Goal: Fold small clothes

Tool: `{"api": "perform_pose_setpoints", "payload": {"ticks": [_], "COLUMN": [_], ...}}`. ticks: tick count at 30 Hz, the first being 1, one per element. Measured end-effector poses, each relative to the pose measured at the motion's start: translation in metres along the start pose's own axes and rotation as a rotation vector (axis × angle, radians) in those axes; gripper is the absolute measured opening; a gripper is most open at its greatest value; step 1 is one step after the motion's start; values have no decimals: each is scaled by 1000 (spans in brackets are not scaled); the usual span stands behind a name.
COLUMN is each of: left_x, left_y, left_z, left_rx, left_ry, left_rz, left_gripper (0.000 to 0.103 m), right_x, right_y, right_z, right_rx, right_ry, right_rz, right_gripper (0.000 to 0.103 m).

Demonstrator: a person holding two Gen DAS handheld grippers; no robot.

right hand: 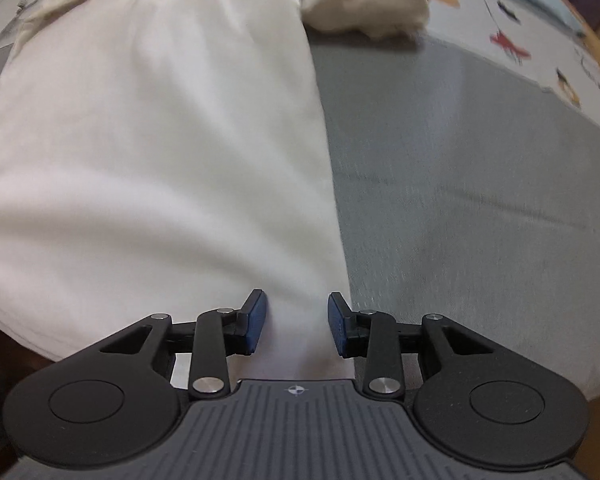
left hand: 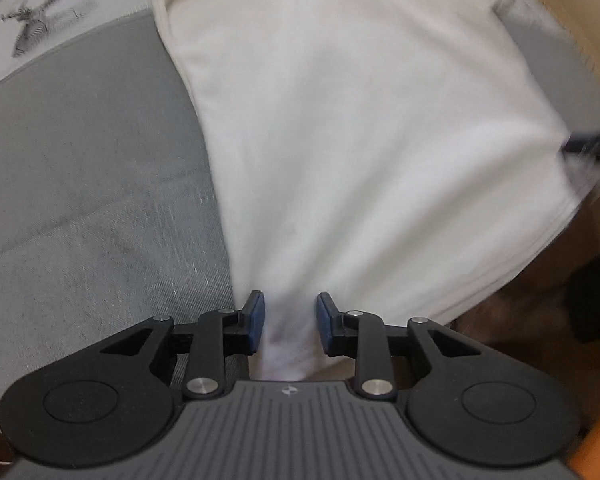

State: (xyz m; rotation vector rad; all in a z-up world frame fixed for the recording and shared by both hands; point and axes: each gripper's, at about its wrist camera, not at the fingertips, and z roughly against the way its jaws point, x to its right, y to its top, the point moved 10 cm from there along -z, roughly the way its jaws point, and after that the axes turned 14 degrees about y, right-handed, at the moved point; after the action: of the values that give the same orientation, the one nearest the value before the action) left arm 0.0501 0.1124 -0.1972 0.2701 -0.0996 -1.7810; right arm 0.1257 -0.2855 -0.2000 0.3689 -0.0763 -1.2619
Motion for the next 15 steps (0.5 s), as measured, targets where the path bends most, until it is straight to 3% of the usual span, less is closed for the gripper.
{"api": "perform_pose_setpoints", "payload": {"ticks": [4,9,12,15], "left_x": [-3,-1,8,14], "left_y": [20,53,75,88], "left_z": [15,26,25,28], "left_rx": [70,149,168,164], "left_ry": [3,60,88,109], "left_rz": [57,107,126,144], "left_gripper": [32,38,39,39], "right_x": [-1,9,14,24], "right_y": [20,50,72,92], "right_z": [17,46,61,64], "right_rx": [128,361,485,542], "right_ry": [28,41,37,19], "right_rz": [-37,-153,-198,-239], "right_gripper": [36,37,37,37]}}
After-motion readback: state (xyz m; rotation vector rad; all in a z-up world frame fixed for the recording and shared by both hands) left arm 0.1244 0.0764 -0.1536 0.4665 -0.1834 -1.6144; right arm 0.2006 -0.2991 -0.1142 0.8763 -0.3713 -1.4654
